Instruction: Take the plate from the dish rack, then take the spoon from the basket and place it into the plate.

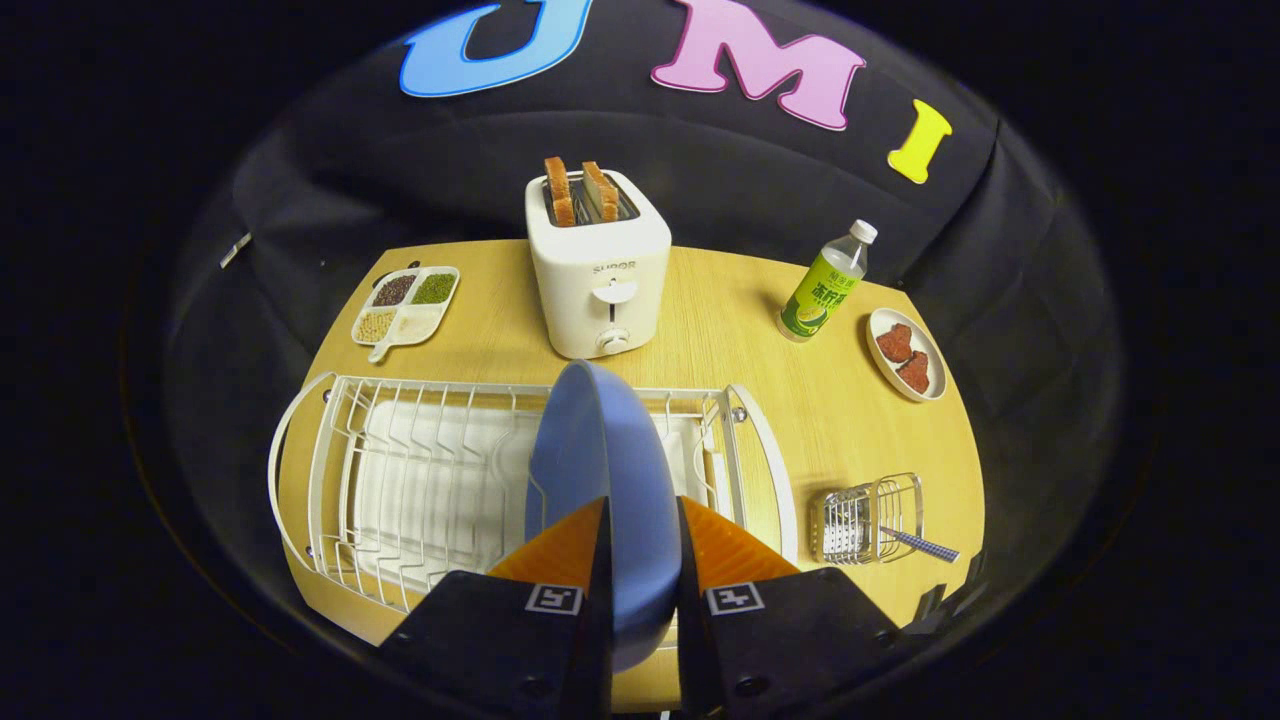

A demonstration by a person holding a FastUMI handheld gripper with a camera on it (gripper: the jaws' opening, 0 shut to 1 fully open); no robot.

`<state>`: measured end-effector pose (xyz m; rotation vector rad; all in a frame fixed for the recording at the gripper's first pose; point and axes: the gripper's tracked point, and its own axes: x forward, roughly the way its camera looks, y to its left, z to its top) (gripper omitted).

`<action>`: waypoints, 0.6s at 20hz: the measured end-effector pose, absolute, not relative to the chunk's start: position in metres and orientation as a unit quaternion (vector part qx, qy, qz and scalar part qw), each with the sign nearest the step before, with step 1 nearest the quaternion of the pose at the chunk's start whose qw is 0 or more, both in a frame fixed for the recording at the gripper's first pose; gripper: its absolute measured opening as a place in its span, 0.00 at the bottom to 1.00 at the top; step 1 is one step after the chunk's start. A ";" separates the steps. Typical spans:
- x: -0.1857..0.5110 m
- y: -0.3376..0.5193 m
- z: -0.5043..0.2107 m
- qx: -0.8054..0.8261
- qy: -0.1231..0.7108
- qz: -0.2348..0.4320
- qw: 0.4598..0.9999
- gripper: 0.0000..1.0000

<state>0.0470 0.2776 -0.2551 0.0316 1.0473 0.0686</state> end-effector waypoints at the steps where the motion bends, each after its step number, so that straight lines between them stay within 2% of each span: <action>1: 0.049 0.278 -0.250 0.001 0.496 0.032 0.868 0.30; 7: 0.063 0.264 -0.228 -0.025 0.468 0.023 0.883 0.29; 12: 0.059 0.266 -0.209 0.107 0.462 0.055 0.879 0.28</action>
